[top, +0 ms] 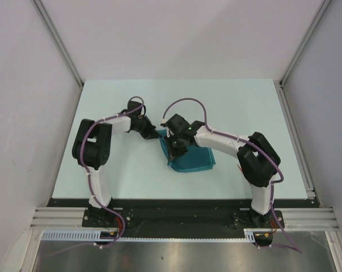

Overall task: Fold the napkin into a case and place the utensils inside
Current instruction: Pick up the upper triangle-folded napkin from the center of the board, then turn over the upper triangle folded napkin at the center of the board.

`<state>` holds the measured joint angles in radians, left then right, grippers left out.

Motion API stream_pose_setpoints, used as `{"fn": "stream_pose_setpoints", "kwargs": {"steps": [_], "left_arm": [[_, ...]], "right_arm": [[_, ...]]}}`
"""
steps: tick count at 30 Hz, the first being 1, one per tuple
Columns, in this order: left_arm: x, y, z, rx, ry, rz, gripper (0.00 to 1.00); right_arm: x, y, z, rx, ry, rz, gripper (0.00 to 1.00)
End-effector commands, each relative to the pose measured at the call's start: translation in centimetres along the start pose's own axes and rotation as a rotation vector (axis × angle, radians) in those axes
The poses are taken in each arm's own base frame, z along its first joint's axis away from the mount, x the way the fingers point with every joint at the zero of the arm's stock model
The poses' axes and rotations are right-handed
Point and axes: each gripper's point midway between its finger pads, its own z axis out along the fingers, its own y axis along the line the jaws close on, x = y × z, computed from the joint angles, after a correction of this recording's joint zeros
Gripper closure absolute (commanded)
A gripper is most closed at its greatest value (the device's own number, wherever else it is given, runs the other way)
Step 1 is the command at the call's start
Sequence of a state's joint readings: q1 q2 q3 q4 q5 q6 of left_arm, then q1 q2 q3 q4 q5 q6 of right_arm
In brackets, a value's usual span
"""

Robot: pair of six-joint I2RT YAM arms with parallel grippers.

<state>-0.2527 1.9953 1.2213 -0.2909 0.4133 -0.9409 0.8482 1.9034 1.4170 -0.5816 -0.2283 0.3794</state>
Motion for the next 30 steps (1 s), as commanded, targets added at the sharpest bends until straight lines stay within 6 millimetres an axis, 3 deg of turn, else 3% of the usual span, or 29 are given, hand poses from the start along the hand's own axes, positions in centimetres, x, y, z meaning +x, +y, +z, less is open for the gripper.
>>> {"fn": "stream_pose_setpoints", "kwargs": {"steps": [1, 6, 8, 10, 11, 13, 14, 15, 17, 18, 20, 22, 24, 26, 29, 30], "left_arm": [[-2.5, -1.9, -3.3, 0.061, -0.120, 0.060, 1.00], [-3.3, -2.8, -7.5, 0.101, -0.184, 0.092, 1.00], [-4.0, -3.1, -10.2, 0.129, -0.232, 0.100, 1.00], [-4.5, -1.9, -12.2, 0.129, -0.261, 0.075, 1.00], [-4.8, -2.4, -14.4, 0.154, -0.306, 0.085, 1.00], [-5.8, -0.9, -17.0, 0.146, -0.362, 0.052, 1.00], [-6.3, -0.6, -18.7, 0.153, -0.404, 0.043, 1.00], [-7.2, -0.4, -21.5, 0.167, -0.483, 0.032, 1.00], [-7.4, 0.2, -24.5, 0.170, -0.548, 0.024, 1.00], [-8.0, 0.1, -27.7, 0.190, -0.632, 0.019, 1.00], [-8.2, 0.8, -30.4, 0.171, -0.710, 0.012, 1.00], [-8.6, 1.0, -34.2, 0.155, -0.824, 0.013, 1.00], [-8.8, 0.4, -36.3, 0.152, -0.886, 0.044, 1.00], [-9.1, -0.4, -37.0, 0.179, -0.919, 0.066, 1.00], [-10.0, -0.3, -33.8, 0.229, -0.846, 0.067, 1.00], [-10.1, -0.7, -32.5, 0.235, -0.816, 0.083, 1.00]], "right_arm": [[-1.8, 3.0, -2.9, -0.072, -0.090, -0.061, 1.00], [-2.0, 6.9, -3.2, -0.149, -0.114, -0.084, 1.00], [-2.2, 9.7, -3.2, -0.197, -0.128, -0.114, 1.00], [-1.9, 12.4, -3.1, -0.246, -0.125, -0.132, 1.00], [-2.6, 14.5, -3.4, -0.291, -0.147, -0.150, 1.00], [-2.9, 17.0, -3.5, -0.342, -0.154, -0.155, 1.00], [-3.4, 20.1, -4.6, -0.415, -0.182, -0.188, 1.00], [-3.3, 21.1, -3.8, -0.433, -0.169, -0.191, 1.00], [-2.9, 24.8, -4.4, -0.523, -0.162, -0.212, 1.00], [-3.7, 26.8, -5.1, -0.571, -0.181, -0.225, 1.00], [-3.1, 30.0, -6.1, -0.665, -0.180, -0.249, 1.00], [-3.7, 32.7, -7.7, -0.767, -0.211, -0.251, 1.00], [-2.7, 33.5, -7.9, -0.840, -0.186, -0.250, 1.00], [-2.9, 34.4, -9.4, -0.926, -0.222, -0.239, 1.00], [-3.3, 32.8, -9.2, -0.980, -0.239, -0.176, 1.00], [-3.8, 31.5, -8.8, -0.978, -0.247, -0.148, 1.00]]}}
